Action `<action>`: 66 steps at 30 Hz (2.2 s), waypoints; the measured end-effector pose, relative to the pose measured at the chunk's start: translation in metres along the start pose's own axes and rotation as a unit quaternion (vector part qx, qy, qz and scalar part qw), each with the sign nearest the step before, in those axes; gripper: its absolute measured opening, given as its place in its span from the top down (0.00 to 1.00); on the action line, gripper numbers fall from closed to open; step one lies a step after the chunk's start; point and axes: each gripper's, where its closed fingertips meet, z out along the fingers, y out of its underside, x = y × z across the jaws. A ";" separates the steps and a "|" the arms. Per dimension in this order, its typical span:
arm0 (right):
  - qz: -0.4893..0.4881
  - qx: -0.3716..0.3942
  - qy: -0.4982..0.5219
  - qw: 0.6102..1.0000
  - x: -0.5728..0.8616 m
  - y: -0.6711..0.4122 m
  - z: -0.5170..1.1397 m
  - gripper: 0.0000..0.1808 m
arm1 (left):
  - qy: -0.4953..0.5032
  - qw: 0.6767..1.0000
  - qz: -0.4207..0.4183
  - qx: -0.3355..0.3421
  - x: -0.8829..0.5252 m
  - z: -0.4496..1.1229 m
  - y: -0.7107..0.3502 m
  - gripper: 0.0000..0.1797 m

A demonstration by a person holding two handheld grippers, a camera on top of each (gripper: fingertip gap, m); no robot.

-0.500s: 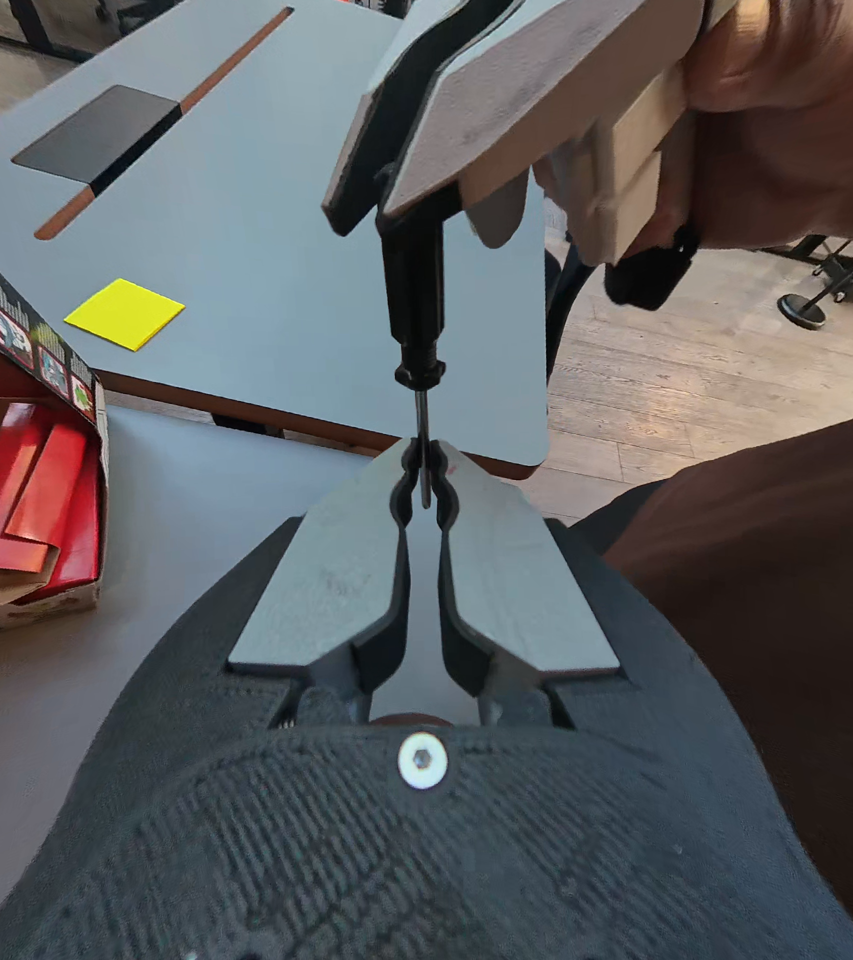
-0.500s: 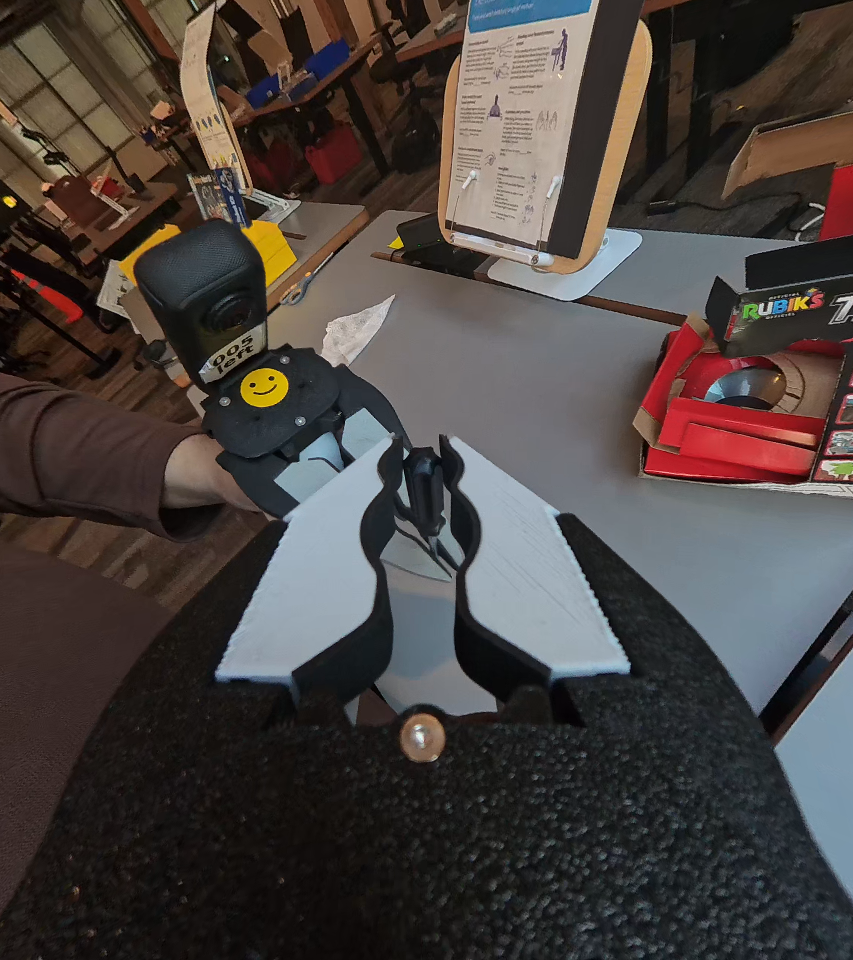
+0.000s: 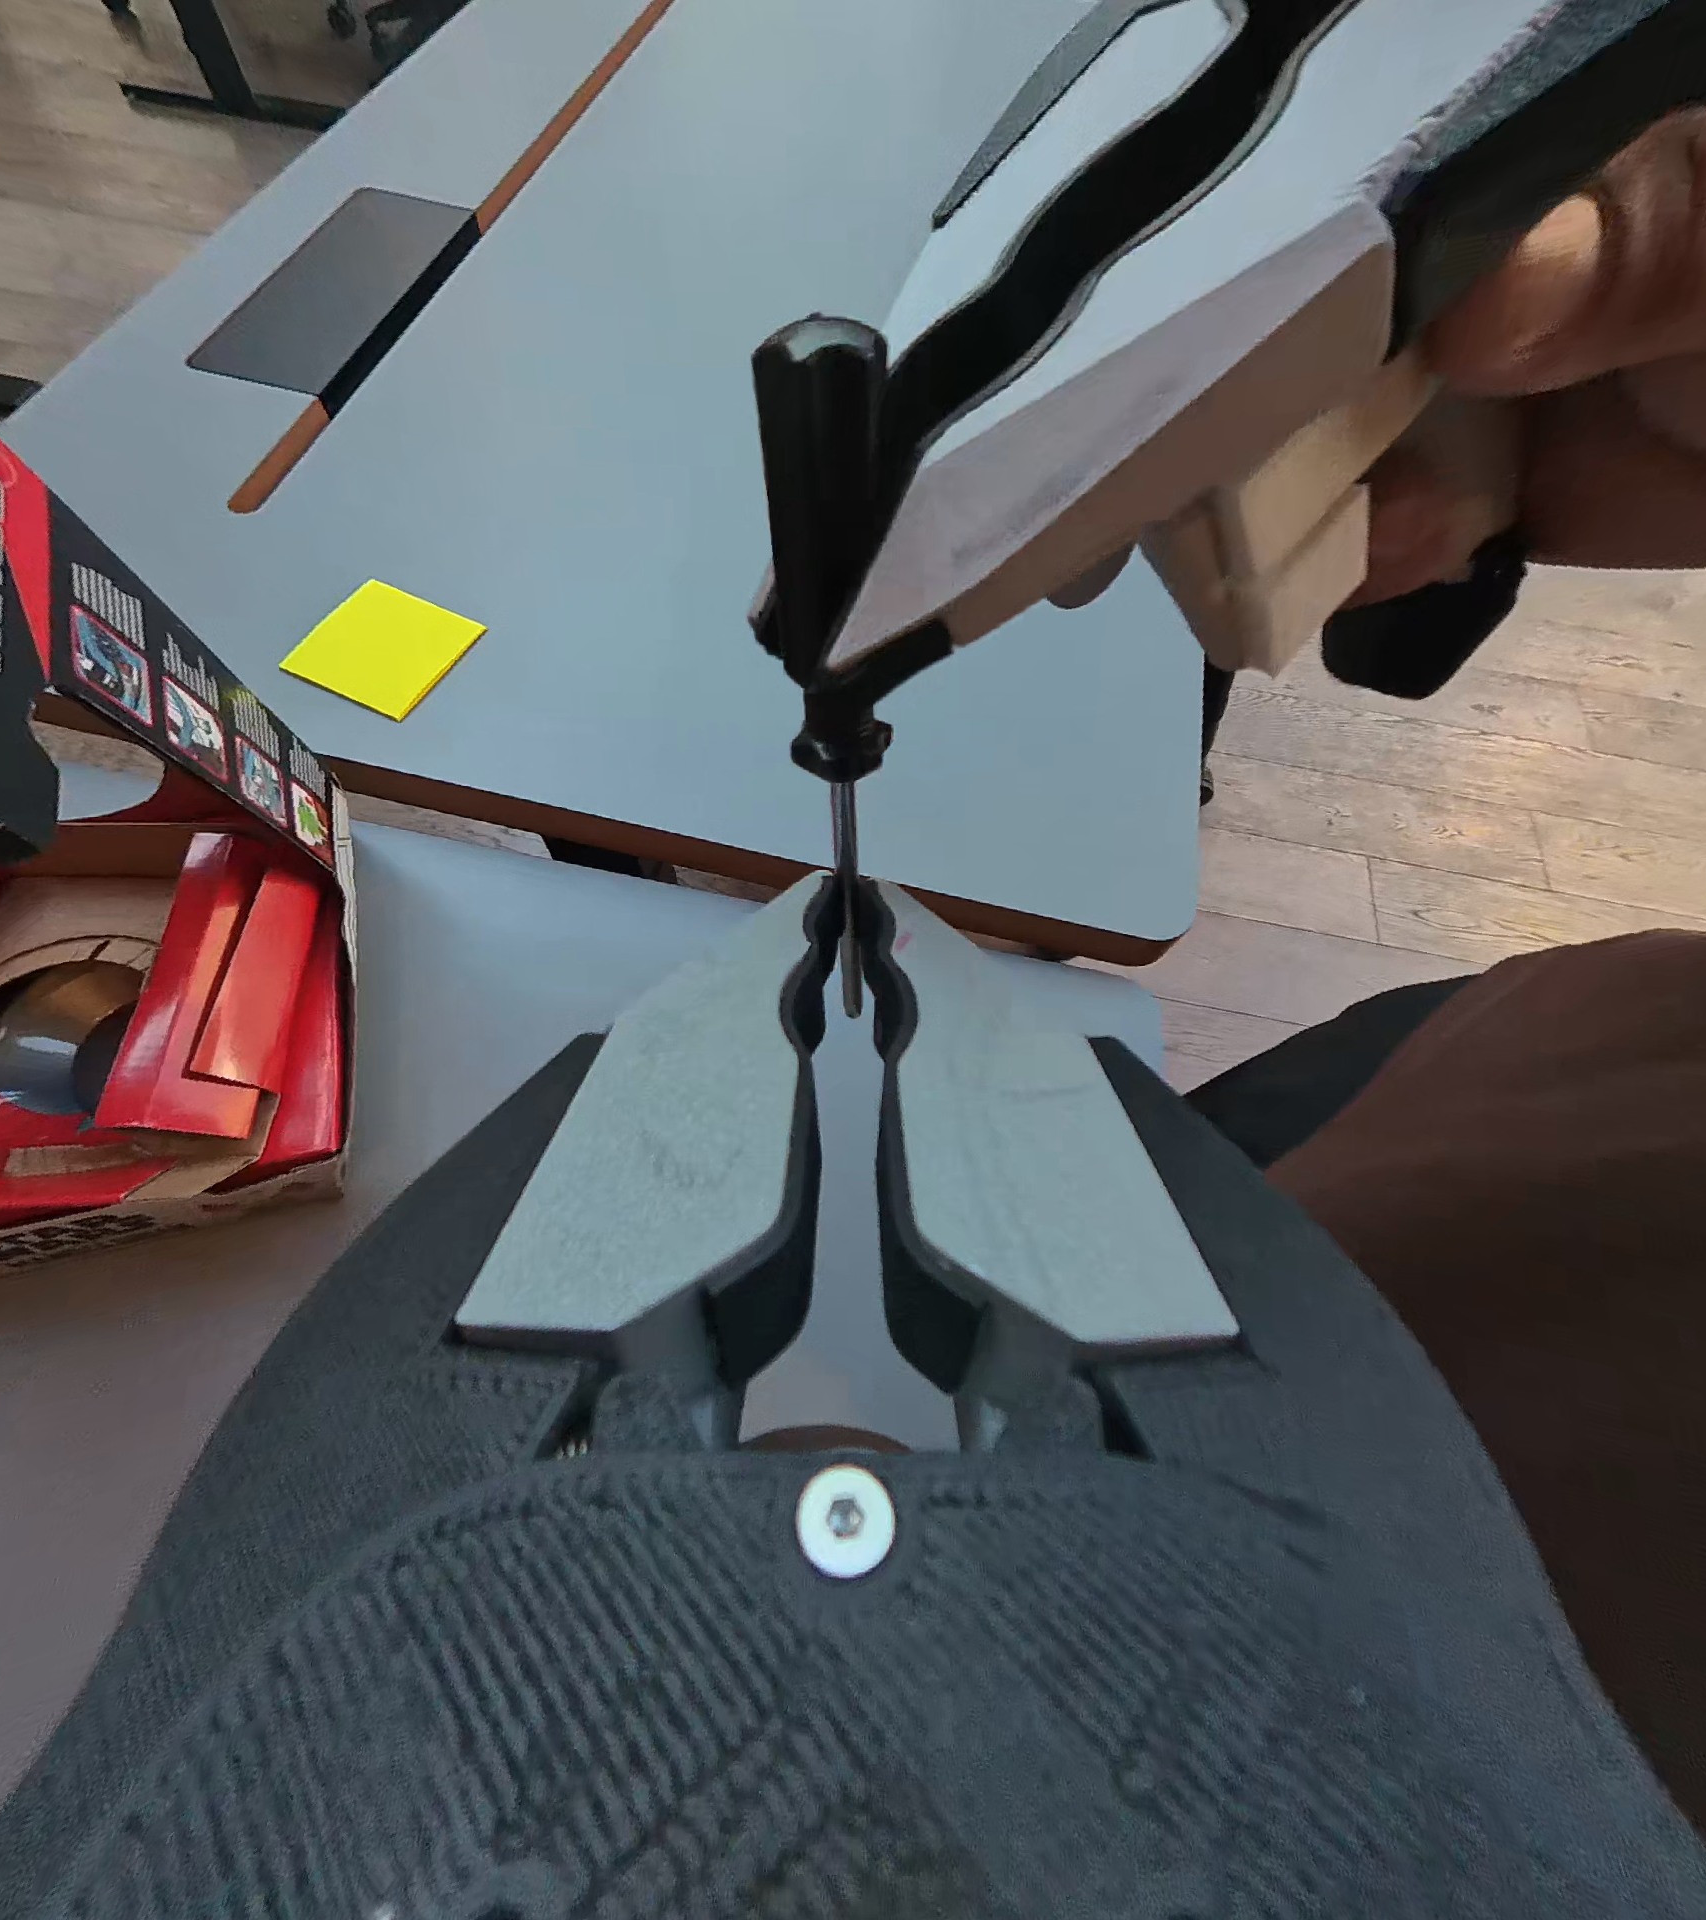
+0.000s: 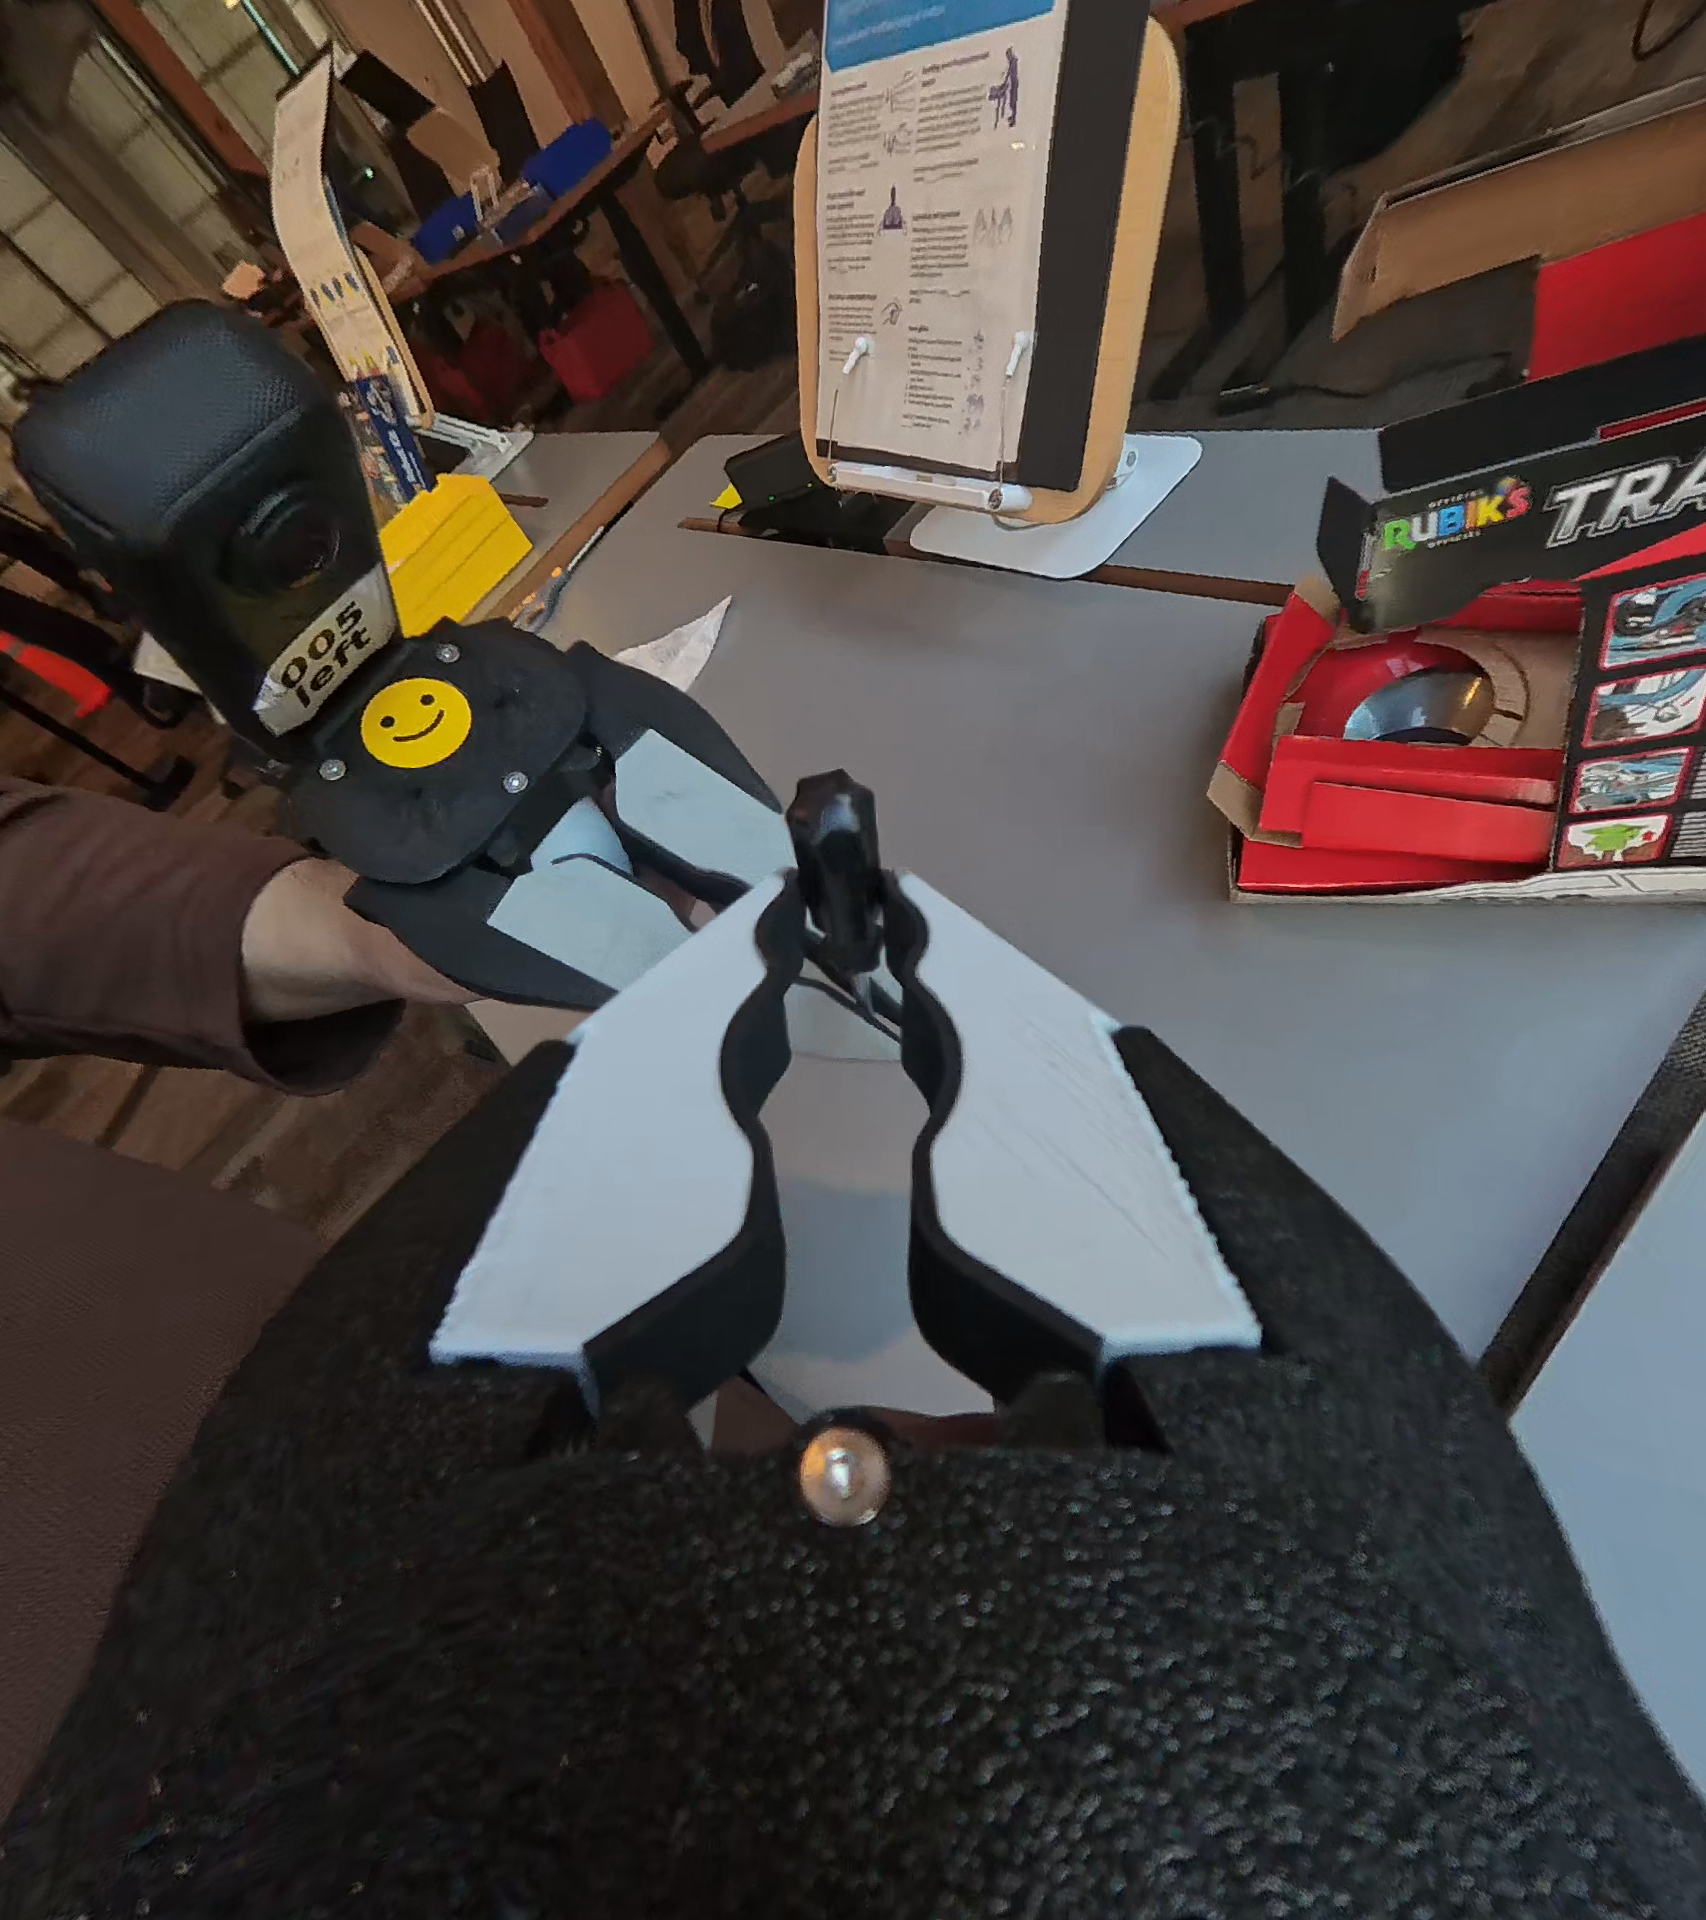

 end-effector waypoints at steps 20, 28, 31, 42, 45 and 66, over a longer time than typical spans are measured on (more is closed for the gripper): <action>-0.390 -0.106 0.194 0.894 0.014 0.009 0.010 0.94 | -0.036 0.982 0.061 -0.177 -0.011 0.007 0.043 0.45; -0.312 -0.069 0.143 0.937 0.013 0.012 0.021 0.94 | -0.052 0.980 0.094 -0.170 -0.004 0.016 0.033 0.43; -0.256 -0.045 0.126 0.957 0.016 0.010 0.015 0.94 | -0.066 0.977 0.115 -0.168 -0.007 0.017 0.030 0.42; -0.120 0.005 0.081 0.989 0.022 0.009 -0.002 0.94 | -0.071 0.976 0.121 -0.168 -0.004 0.021 0.029 0.42; -0.023 0.030 0.035 0.999 0.023 0.005 -0.006 0.94 | -0.071 0.979 0.103 -0.159 -0.005 0.021 0.027 0.43; 0.452 0.183 -0.149 0.860 0.048 -0.004 -0.027 0.94 | -0.170 0.966 0.128 -0.149 -0.025 0.017 0.046 0.46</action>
